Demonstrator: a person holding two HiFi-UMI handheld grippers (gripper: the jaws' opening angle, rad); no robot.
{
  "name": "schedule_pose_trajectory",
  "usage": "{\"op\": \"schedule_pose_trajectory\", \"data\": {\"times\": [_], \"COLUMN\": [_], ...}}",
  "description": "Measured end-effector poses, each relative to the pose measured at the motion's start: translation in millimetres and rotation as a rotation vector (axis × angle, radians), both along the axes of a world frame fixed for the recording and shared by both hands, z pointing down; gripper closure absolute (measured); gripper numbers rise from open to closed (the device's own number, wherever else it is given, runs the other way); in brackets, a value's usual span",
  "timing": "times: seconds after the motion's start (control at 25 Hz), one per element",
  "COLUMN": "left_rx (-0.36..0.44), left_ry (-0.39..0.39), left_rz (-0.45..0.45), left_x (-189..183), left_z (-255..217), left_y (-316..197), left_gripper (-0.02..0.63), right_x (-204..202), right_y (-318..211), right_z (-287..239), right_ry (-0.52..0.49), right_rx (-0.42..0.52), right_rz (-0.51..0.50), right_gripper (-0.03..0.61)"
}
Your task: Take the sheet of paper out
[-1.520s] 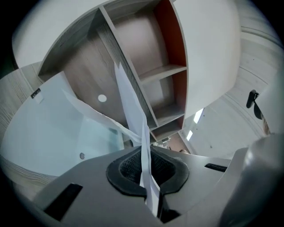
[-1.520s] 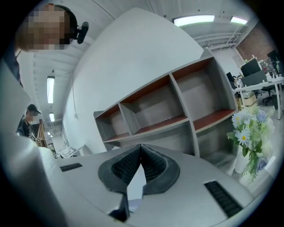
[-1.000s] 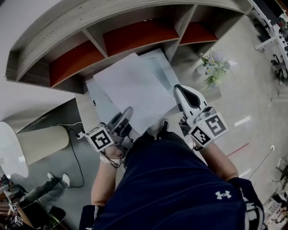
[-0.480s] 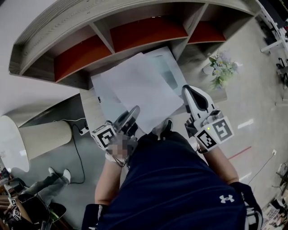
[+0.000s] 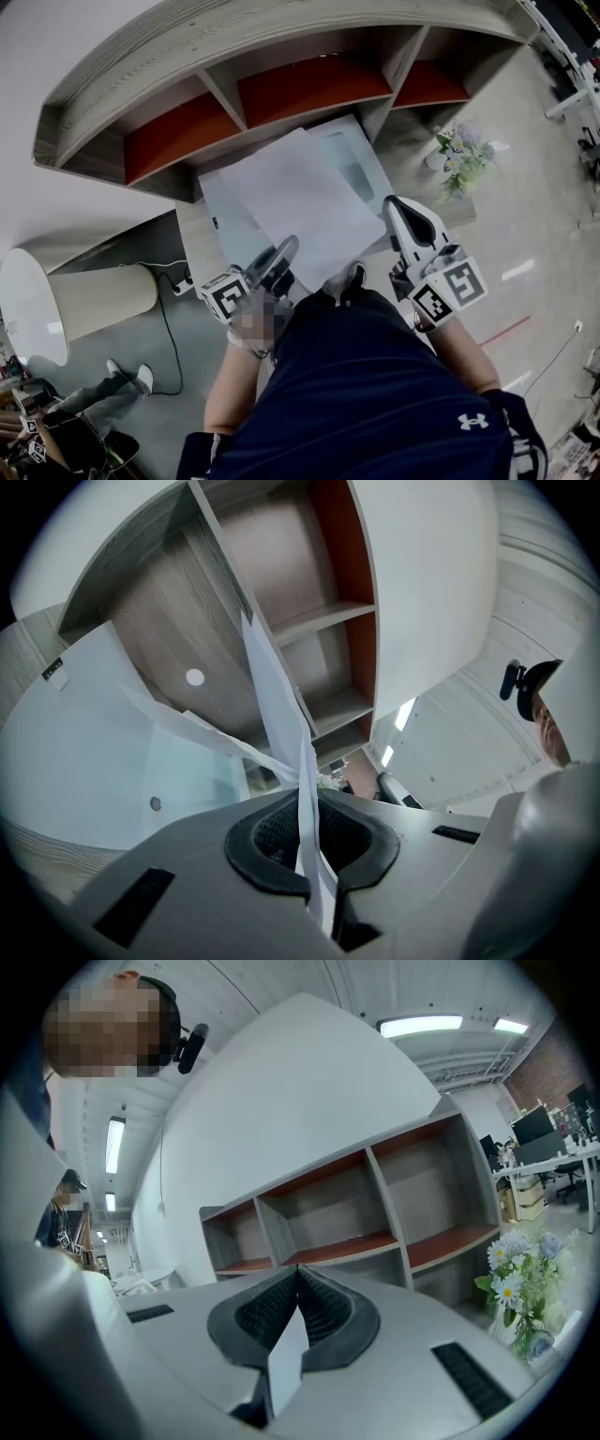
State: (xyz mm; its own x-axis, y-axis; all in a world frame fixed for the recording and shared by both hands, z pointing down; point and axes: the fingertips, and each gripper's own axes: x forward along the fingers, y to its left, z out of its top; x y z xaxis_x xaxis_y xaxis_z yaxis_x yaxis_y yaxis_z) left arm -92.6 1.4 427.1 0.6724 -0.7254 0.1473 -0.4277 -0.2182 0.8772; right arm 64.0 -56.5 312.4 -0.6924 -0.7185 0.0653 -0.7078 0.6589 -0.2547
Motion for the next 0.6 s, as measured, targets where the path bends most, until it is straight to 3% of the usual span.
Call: {"op": "schedule_pose_trajectory", "data": {"times": [0.6], "left_rx": [-0.007], "left_ry": [0.002], "left_rz": [0.001], "left_x": [1.6], "left_z": [1.1], "left_y": [2.0], "left_gripper": [0.595], "right_x": [1.4], "right_y": [1.9], "right_z": [2.5], "right_ry": [-0.006], "right_rx": [-0.009], "right_rz": [-0.003], "right_gripper": [0.574]}}
